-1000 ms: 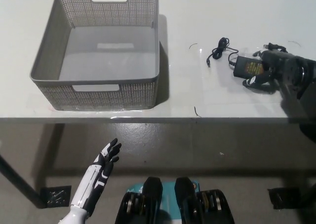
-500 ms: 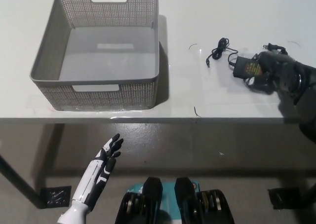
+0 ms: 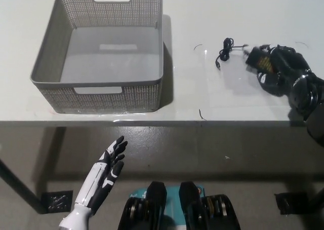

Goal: Use the right hand to pick up a black power cord and place it into a container on the left hand side

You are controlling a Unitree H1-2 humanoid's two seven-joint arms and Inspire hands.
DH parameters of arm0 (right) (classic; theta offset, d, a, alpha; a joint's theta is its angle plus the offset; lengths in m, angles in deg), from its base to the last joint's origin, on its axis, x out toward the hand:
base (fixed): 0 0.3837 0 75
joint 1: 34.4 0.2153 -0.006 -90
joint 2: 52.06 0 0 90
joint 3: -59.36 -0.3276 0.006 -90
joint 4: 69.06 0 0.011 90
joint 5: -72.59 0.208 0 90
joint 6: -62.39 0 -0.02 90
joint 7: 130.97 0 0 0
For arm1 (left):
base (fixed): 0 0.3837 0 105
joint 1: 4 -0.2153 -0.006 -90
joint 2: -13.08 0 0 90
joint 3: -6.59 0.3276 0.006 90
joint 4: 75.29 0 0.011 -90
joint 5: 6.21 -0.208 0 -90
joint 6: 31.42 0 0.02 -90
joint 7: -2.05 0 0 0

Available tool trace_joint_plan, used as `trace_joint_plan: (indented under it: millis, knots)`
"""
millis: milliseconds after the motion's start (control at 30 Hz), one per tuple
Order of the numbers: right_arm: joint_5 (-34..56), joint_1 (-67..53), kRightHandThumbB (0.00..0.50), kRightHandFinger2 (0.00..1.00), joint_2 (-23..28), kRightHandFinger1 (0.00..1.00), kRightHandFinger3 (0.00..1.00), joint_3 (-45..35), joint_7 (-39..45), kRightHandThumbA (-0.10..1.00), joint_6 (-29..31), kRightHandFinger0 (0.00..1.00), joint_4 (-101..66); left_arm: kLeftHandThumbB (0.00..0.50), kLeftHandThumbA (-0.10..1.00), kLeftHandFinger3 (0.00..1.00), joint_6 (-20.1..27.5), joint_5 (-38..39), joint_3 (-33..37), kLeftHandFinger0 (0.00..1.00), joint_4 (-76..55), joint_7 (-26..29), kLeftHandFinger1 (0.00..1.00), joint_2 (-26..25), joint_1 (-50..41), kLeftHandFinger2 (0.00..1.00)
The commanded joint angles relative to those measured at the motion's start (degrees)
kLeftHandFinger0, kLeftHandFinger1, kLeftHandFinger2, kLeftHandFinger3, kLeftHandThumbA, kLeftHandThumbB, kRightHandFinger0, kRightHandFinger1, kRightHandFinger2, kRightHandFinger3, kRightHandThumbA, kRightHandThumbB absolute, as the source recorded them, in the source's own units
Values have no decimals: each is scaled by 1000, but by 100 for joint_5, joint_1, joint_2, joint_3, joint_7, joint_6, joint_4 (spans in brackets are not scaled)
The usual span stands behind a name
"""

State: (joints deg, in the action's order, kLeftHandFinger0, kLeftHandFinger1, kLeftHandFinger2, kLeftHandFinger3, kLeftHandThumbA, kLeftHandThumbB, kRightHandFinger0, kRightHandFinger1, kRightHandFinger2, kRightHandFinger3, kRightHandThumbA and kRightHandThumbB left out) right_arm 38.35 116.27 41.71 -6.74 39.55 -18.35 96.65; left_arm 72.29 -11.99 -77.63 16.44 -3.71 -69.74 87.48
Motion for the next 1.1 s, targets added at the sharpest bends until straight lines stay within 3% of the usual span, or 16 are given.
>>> trace_joint_plan:
  millis: [0, 100, 133, 233, 400, 500, 633, 667, 767, 867, 933, 1067]
  knots:
    - [185, 358, 114, 842, 78, 550, 938, -173, -828, -100, 418, 142, -30, 244, 925, 1000, 18, -95, 29, 1000, -106, -67, 1000, -90, 101, 1000]
    - [227, 413, 124, 798, 82, 499, 835, -289, -1134, -100, 553, 103, -37, 242, 921, 1000, 12, -86, 27, 1000, -134, -80, 1000, -84, 93, 1000]
    - [192, 429, 130, 820, 98, 527, 863, -292, -1288, -100, 642, 148, -73, 242, 921, 1000, 21, -107, 28, 1000, -129, -76, 1000, -86, 98, 1000]
    - [188, 529, 146, 760, 142, 466, 852, -340, -1399, -100, 694, 104, -194, 236, 919, 1000, 0, -118, 26, 1000, -129, -85, 1000, -93, 110, 1000]
    - [256, 796, 186, 683, 220, 361, 652, -561, -1589, -100, 677, 0, -472, 218, 914, 1000, 33, -156, 31, 1000, -125, -82, 1000, -96, 116, 1000]
    - [196, 999, 148, 685, 294, 358, 754, -588, -1748, -100, 742, 0, -588, 215, 916, 1000, 21, -190, 35, 1000, -124, -83, 1000, -107, 119, 1000]
    - [319, 1271, 149, 795, 325, 480, 896, -757, -1568, -100, 672, 62, -924, 204, 904, 1000, 25, -212, 27, 1000, -133, -73, 1000, -108, 121, 1000]
    - [320, 1311, 143, 777, 330, 479, 860, -795, -1501, -100, 647, 94, -1123, 203, 903, 1000, -4, -223, 26, 1000, -144, -71, 1000, -108, 124, 1000]
    - [362, 1307, 123, 707, 274, 387, 857, -887, -1313, -100, 567, 43, -1720, 209, 916, 1000, -91, -151, 24, 1000, -176, -117, 1000, -101, 104, 1000]
    - [276, 1200, 142, 771, 96, 436, 873, -885, -1299, -100, 332, 53, -2270, 215, 929, 1000, -110, -116, 31, 1000, -181, -145, 1000, -99, 74, 1000]
    - [287, 1055, 168, 785, -89, 474, 773, -860, -1039, -100, 102, 82, -2866, 218, 942, 1000, -78, -122, 41, 1000, -182, -151, 1000, -96, 35, 1000]
    - [288, 871, 200, 806, -472, 490, 787, -795, -944, -100, 120, 94, -3507, 209, 937, 1000, -39, -162, 58, 1000, -181, -144, 1000, -100, 14, 1000]
